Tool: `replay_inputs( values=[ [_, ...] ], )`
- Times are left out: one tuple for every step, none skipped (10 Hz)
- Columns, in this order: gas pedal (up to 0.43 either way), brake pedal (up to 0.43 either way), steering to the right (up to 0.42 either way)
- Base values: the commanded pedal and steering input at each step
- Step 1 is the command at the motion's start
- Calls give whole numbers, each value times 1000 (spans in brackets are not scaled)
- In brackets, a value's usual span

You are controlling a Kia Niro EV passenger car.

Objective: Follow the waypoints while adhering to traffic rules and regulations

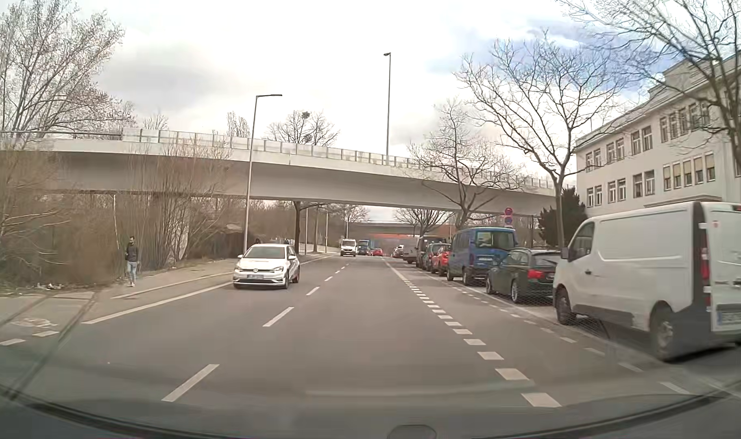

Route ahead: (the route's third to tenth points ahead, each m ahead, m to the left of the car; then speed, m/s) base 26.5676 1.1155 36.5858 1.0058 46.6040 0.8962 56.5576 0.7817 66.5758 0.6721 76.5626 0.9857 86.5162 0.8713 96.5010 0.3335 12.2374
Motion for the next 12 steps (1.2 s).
replay_inputs(
  values=[
    [39,0,0],
    [39,0,0],
    [39,0,0],
    [39,0,0],
    [39,0,-2],
    [39,0,-4],
    [39,0,-5],
    [39,0,-4],
    [39,0,-1],
    [39,0,0],
    [39,0,0],
    [39,0,0]
  ],
)
